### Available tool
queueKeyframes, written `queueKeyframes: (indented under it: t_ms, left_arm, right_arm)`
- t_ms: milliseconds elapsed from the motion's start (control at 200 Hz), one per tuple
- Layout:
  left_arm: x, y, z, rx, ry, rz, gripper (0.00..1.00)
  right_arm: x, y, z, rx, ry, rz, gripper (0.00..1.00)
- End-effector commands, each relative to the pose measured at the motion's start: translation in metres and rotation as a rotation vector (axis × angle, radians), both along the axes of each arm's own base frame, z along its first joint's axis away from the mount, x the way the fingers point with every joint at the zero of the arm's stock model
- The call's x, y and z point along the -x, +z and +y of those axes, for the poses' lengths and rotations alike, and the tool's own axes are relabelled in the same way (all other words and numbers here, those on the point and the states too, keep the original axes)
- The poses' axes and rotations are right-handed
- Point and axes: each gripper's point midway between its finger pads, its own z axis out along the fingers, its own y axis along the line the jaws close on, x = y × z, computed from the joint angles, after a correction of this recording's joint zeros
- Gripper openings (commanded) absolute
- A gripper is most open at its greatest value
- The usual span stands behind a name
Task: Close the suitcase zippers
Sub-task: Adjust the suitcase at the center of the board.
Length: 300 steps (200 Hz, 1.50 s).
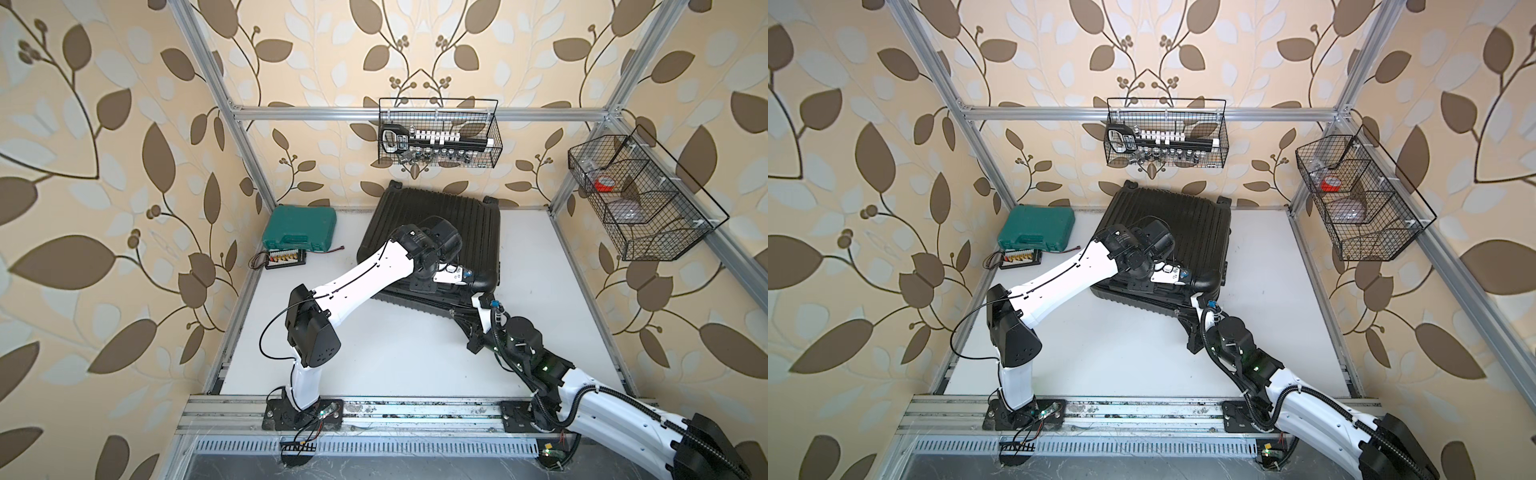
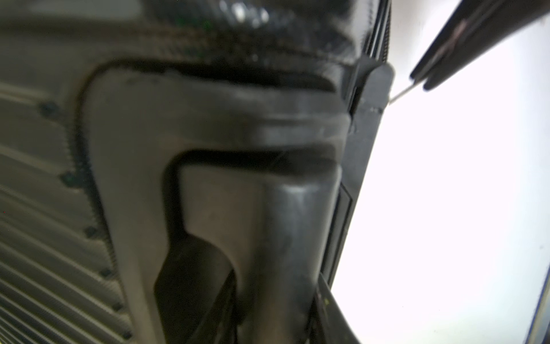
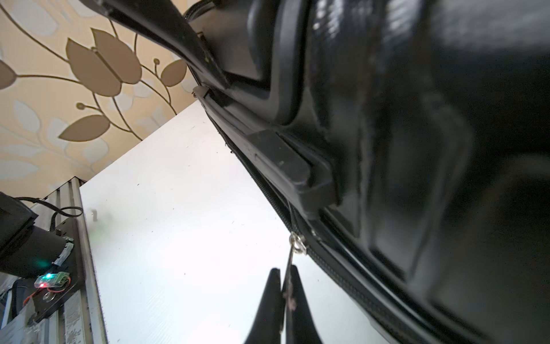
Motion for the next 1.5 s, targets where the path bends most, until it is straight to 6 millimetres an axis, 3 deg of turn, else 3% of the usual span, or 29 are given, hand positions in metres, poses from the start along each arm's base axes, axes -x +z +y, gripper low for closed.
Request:
queueKeyframes:
  t_ms: [0, 240, 340, 475, 705, 975, 1260, 1495]
  left_arm:
    - [-0.026, 0.099, -0.056, 0.476, 0.193, -0.118, 0.1]
    - [-0.021, 0.094, -0.068, 0.556, 0.303, 0.01, 0.08]
    - [-0.019, 0.086, -0.063, 0.524, 0.315, 0.024, 0.08]
    - [-0.018, 0.082, -0.054, 0.494, 0.32, 0.004, 0.08]
    - [-0.018, 0.072, -0.05, 0.461, 0.32, 0.002, 0.09]
    - [-0.014, 0.06, -0.043, 0.425, 0.319, 0.004, 0.1]
    - [-0.013, 0.058, -0.039, 0.414, 0.318, -0.006, 0.1]
    - [-0.011, 0.062, -0.039, 0.425, 0.315, 0.003, 0.11]
  right_arm:
    - [0.016, 0.011, 0.022, -0.043, 0.132, -0.047, 0.0]
    - [-0.002, -0.001, 0.005, 0.036, 0.002, -0.072, 0.0]
    - [-0.009, -0.009, -0.007, 0.082, -0.073, -0.056, 0.0]
    - [-0.01, -0.011, -0.008, 0.078, -0.084, -0.036, 0.0]
    - [-0.01, -0.022, -0.004, 0.072, -0.082, 0.024, 0.27]
    - [-0.017, -0.028, -0.013, 0.072, -0.148, 0.025, 0.41]
    - [-0.024, -0.033, -0.031, 0.068, -0.261, 0.029, 0.42]
    - [-0.026, -0.032, -0.031, 0.059, -0.249, 0.003, 0.41]
